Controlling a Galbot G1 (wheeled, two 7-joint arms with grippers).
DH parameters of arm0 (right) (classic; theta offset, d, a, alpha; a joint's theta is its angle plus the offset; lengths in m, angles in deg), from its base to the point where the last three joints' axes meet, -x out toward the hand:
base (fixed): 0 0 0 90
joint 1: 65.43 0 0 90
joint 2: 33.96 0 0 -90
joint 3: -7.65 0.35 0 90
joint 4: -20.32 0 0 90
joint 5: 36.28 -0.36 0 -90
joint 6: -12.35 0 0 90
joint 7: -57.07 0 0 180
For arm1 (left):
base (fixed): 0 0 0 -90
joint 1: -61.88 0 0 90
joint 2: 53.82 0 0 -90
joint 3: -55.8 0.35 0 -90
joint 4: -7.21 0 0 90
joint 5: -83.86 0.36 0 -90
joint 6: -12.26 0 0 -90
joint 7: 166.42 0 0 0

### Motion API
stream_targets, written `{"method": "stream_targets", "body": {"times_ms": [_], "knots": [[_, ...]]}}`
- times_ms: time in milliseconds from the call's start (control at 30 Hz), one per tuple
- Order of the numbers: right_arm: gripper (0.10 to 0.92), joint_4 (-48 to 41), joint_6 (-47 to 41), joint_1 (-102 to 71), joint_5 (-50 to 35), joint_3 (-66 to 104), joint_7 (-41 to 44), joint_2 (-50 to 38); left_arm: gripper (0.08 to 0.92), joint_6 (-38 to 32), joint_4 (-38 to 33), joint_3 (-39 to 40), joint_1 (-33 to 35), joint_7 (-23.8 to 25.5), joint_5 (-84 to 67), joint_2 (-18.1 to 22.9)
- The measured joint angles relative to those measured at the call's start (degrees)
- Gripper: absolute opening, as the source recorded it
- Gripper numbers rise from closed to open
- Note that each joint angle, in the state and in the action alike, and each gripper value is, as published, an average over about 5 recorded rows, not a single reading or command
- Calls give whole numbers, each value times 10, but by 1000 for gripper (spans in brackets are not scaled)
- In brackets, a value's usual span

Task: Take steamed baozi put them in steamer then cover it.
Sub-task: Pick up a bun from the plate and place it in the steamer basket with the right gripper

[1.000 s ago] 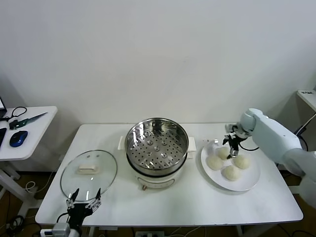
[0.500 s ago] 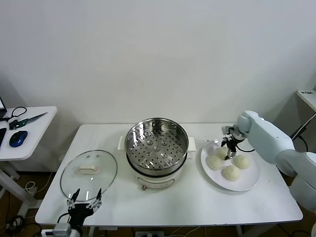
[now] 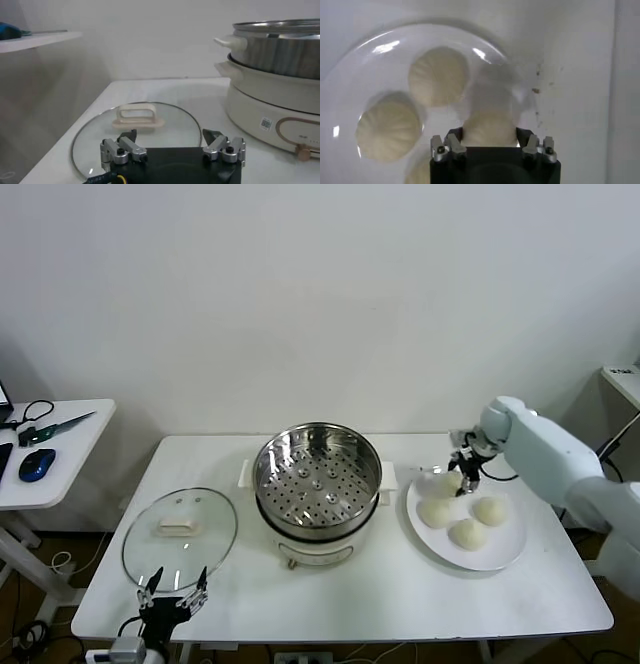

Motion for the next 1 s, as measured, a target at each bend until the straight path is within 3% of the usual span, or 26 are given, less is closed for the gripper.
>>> {"method": "stream_targets", "body": {"times_ms": [267,533,1000], "knots": [[704,130,91,181,-61,-136,-8,34,823,0,-6,-1,4,0,1,-5],[704,212,205,258,-64,-196,-30,114,823,-1,-12,-6,6,0,-2,-5],[704,173,296,179,58,-197,-66,205,823,-2,-19,-6,7,-2,-3,-2]]}}
